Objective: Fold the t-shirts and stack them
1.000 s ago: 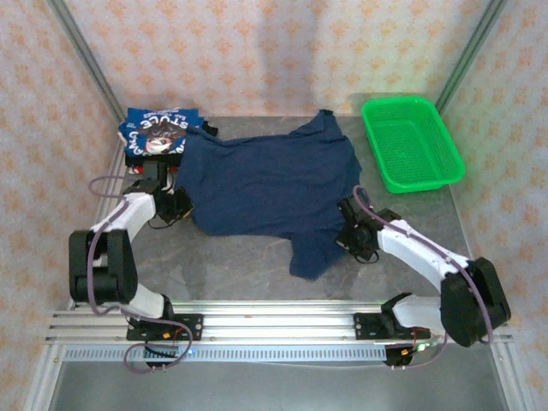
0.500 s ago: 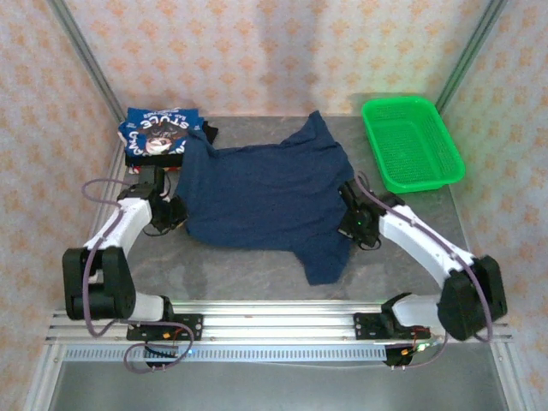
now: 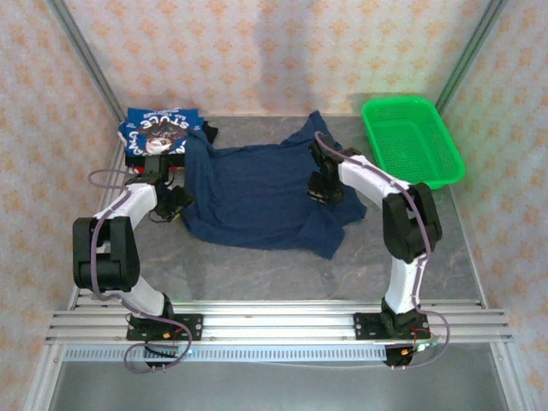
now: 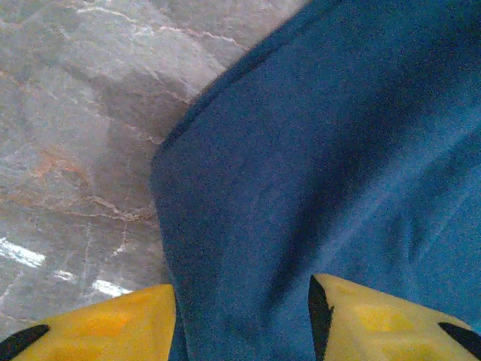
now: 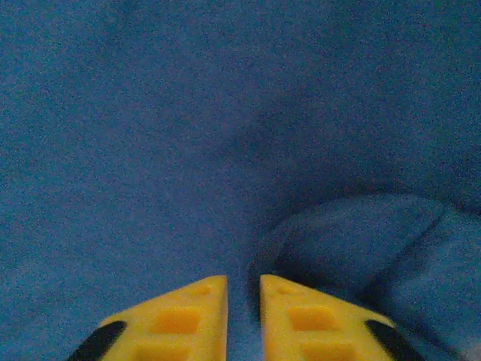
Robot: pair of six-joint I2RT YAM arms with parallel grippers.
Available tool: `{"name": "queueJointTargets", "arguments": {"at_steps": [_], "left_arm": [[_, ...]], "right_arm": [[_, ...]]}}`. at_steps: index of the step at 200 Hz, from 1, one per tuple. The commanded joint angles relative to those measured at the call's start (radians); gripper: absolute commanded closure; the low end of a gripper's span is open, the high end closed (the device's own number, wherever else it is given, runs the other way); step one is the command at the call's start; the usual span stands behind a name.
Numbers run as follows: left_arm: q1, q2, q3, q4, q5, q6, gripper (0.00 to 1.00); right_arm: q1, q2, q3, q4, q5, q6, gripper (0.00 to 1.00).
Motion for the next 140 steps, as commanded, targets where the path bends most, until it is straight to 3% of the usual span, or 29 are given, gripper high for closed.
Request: {"name": "queueJointTargets", "arguments": {"at_steps": [1, 25, 71, 107, 123, 140], "left_arm": [[-0.007, -0.085, 0.003, -0.032, -0.013, 0.005, 0.36], [0.005, -0.194, -0.023, -0.095, 0.014, 0.011, 0.26], [0.008, -0.384, -0.076, -0.192, 0.078, 0.070, 0.17], [0.061, -0.379, -0.144, -0.145, 0.198, 0.047, 0.16], [0.070, -0.377, -0.153, -0.128, 0.214, 0.047, 0.17], [0.071, -0.385, -0.159, -0.112, 0.223, 0.048, 0.17]], "right_arm": [[0.000, -0.002, 0.016, 0.081, -0.154, -0.034, 0.56], [-0.004, -0.141, -0.061, 0.056, -0.191, -0.051, 0.41], [-0.062, -0.464, -0.336, -0.108, -0.073, -0.056, 0.38], [-0.172, -0.577, -0.678, 0.269, -0.252, 0.060, 0.44], [-0.173, -0.547, -0.739, 0.406, -0.338, 0.102, 0.48], [-0.160, -0.528, -0.750, 0.437, -0.368, 0.113, 0.52]]}}
